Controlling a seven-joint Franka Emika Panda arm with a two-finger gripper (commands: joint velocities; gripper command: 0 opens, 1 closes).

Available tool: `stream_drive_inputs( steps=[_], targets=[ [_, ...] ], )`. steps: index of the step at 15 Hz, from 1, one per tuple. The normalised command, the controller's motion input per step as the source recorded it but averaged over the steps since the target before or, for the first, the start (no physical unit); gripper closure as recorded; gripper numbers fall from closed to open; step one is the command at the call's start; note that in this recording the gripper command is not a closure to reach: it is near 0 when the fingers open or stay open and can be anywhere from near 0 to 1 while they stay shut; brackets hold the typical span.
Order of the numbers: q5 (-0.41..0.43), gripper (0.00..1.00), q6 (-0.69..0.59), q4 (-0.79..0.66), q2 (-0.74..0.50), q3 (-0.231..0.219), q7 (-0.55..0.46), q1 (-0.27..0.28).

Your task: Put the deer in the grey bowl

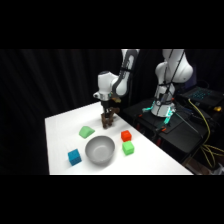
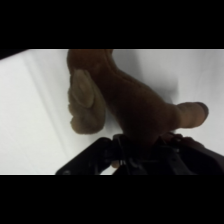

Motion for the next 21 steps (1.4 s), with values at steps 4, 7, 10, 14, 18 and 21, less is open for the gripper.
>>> stream_drive_inputs(
  steps=[4, 7, 10, 14, 18, 21],
  targets=[
    [-0.255, 0.55, -0.83, 0.13, -0.60, -0.059, 0.17, 0.155],
    [-0.078, 0.55, -0.63, 0.22, -0.29, 0.138, 0.18, 0.174],
    [-0.018, 0.55, -0.35, 0.22, -0.06, 0.189, 0.22, 0.203],
    [0.014, 0.55, -0.16, 0.27, 0.09, 0.187, 0.20, 0.201],
    [0.033, 0.55, -0.01, 0.37, 0.23, 0.130, 0.09, 0.145],
    [0.029, 0.55, 0.16, 0.48, 0.41, 0.065, 0.04, 0.083]
  ],
)
